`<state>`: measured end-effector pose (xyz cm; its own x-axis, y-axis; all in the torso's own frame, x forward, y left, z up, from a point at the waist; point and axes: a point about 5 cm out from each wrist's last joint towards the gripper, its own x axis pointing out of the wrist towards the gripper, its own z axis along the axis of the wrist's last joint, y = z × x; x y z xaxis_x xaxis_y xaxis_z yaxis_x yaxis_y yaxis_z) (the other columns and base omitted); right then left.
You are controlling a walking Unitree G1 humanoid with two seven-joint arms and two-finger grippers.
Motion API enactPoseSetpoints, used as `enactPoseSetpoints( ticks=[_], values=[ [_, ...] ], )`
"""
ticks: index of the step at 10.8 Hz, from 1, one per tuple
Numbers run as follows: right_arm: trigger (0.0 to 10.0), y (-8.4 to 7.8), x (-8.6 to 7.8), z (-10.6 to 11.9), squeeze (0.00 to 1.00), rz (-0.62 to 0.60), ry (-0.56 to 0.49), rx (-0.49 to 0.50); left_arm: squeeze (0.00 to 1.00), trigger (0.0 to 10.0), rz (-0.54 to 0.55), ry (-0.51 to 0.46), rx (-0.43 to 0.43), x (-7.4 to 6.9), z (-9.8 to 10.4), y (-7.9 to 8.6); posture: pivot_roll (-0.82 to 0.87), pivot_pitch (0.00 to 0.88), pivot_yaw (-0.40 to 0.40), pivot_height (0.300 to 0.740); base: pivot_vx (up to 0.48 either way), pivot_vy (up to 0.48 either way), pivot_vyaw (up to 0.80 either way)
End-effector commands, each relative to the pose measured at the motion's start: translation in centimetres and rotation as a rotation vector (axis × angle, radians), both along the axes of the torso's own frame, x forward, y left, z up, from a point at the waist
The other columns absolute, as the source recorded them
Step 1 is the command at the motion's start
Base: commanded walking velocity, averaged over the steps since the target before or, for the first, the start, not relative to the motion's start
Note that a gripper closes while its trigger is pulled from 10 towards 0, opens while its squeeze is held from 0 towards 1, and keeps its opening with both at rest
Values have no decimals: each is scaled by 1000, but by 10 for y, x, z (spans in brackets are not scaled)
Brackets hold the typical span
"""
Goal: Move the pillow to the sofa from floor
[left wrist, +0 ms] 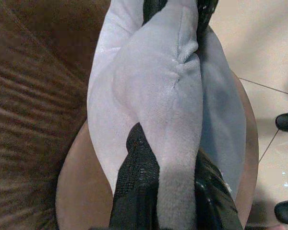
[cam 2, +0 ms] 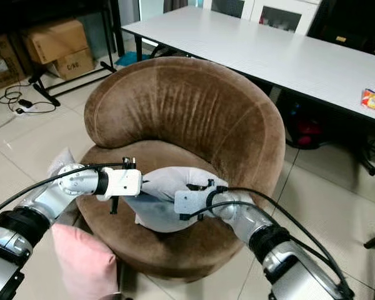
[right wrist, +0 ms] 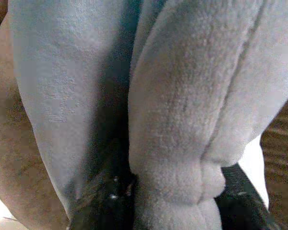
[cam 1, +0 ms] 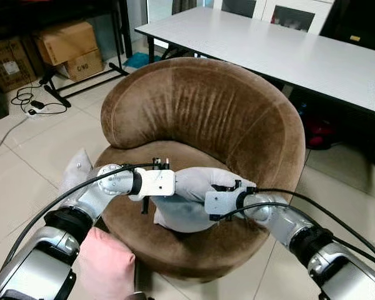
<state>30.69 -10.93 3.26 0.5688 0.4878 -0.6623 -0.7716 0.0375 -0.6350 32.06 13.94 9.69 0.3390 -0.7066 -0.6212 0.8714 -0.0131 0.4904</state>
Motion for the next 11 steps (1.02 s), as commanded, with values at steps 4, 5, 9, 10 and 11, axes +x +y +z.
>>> enactPoseSetpoints(
  ticks=[4, 5, 9, 10, 11],
  values=[
    [0, -16, -9, -23, 0, -28, 49, -84, 0, 0, 6, -27, -24, 1, 7, 3, -13, 0, -67, 740, 0, 0, 0],
    [0, -15, -8, -24, 0, -29, 35, -80, 0, 314, 42, -77, -70, 3, 12, 2, -8, 0, -72, 740, 0, 0, 0],
    [0, -18, -3, -19, 0, -113, 43, -7, 1000, 10000, 162, -100, -484, -1, 57, 10, -4, 0, -79, 740, 0, 0, 0],
    [0, -16, 2, -11, 0, -210, 58, 174, 1000, 10000, 239, -137, -586, -9, 74, 20, 17, 0, -95, 740, 0, 0, 0],
    [0, -13, 8, -2, 0, -287, 60, 311, 1000, 10000, 336, -170, -611, -15, 80, 33, 17, 0, -95, 740, 0, 0, 0]
  ],
)
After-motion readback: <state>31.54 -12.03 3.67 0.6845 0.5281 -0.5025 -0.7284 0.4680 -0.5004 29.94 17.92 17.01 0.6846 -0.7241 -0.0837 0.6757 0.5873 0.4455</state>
